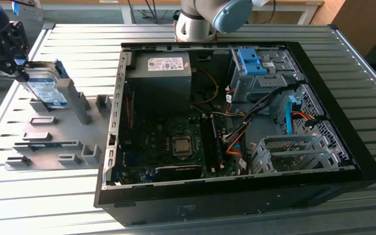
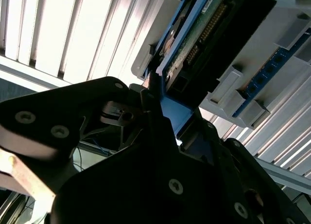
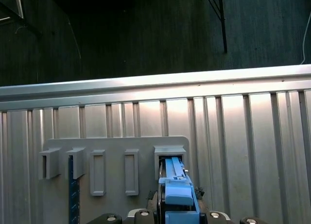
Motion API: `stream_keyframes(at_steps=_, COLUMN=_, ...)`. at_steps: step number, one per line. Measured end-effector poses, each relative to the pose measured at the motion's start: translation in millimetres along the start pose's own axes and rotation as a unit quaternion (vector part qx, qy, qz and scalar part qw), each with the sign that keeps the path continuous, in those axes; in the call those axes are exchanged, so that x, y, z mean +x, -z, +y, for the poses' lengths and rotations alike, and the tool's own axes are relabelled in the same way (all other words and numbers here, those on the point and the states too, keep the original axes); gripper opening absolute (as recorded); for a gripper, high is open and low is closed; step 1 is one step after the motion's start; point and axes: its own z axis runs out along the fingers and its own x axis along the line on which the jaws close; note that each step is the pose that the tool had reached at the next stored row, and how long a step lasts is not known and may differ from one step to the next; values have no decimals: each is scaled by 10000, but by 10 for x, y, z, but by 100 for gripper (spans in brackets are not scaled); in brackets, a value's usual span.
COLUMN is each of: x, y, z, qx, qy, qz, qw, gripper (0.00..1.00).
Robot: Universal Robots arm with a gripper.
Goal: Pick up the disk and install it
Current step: 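Pick up the disk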
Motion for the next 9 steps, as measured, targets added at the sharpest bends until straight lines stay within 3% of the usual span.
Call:
stream_keyframes(at_steps=5, x=0, y=0, z=0, qx=-3, qy=236, qz=1, qw=9997, gripper=37)
stream_keyframes(at_steps=9, x=0, y=0, z=0, qx=-3, qy=300, qz=2, qw=9996, gripper=37)
